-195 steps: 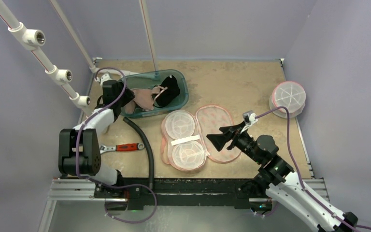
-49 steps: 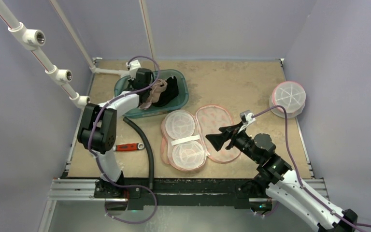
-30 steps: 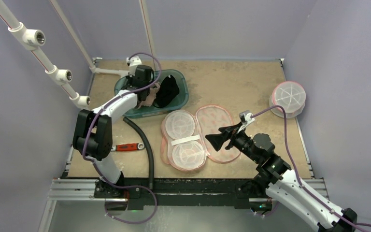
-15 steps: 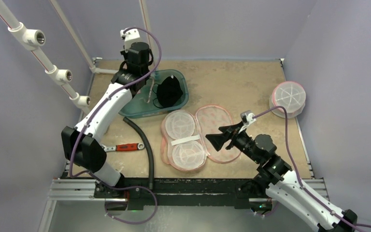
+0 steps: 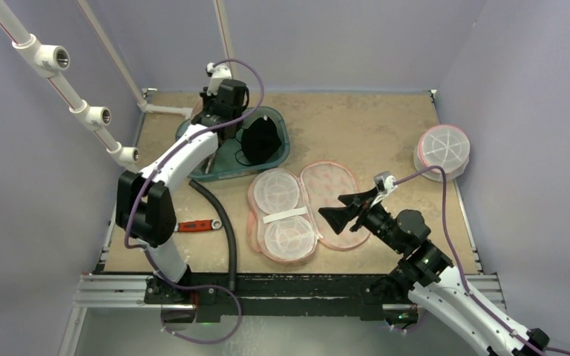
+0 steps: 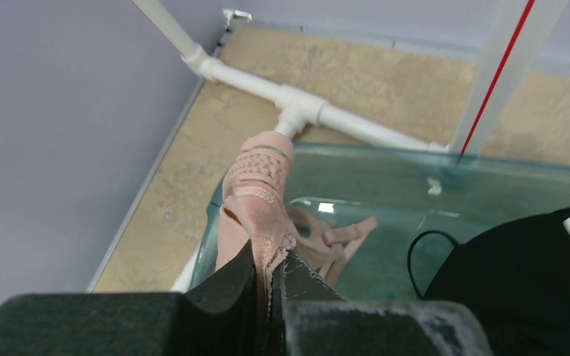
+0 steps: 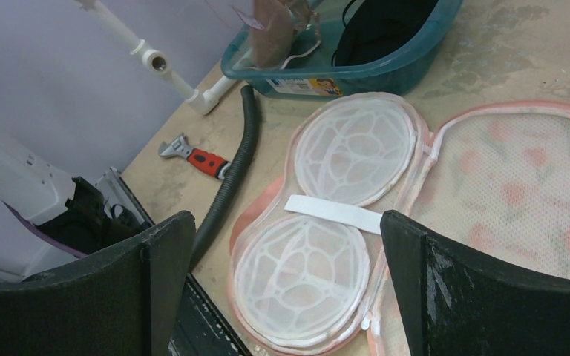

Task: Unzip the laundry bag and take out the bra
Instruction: Adjust the bra in the bin.

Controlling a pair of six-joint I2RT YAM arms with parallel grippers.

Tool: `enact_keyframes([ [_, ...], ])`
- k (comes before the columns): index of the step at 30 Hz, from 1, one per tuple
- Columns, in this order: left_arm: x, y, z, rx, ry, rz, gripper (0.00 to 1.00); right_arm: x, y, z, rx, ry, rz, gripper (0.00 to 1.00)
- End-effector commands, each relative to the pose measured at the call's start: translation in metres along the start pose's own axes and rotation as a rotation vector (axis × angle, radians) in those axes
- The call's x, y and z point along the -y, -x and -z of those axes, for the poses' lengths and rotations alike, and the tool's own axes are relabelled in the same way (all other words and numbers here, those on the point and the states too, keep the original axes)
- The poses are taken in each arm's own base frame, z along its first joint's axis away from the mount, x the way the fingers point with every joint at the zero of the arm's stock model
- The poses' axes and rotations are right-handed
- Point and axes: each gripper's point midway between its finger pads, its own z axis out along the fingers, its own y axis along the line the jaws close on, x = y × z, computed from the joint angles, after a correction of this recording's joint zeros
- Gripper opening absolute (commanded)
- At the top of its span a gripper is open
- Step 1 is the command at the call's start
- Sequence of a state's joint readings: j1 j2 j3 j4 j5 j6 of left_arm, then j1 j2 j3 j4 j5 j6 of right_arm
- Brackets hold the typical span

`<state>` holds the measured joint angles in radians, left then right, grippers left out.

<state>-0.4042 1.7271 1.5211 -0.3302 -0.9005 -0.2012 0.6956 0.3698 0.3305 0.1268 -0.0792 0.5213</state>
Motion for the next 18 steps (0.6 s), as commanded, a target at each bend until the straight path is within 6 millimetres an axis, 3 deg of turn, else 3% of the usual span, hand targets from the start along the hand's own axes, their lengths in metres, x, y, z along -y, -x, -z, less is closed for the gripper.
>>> enact_keyframes([
  [1, 0.024, -0.03, -0.017, -0.044, -0.022, 0.015, 0.0, -0.004, 0.0, 0.001, -0.005, 0.025, 0.02, 0.98],
  [8, 0.071, -0.07, -0.027, -0.109, -0.114, 0.064, 0.0, -0.001, 0.0, 0.0, -0.002, 0.006, 0.028, 0.98],
  [18, 0.118, -0.079, -0.007, -0.102, -0.314, 0.2, 0.01, 0.004, -0.002, -0.003, -0.007, -0.014, 0.03, 0.98],
])
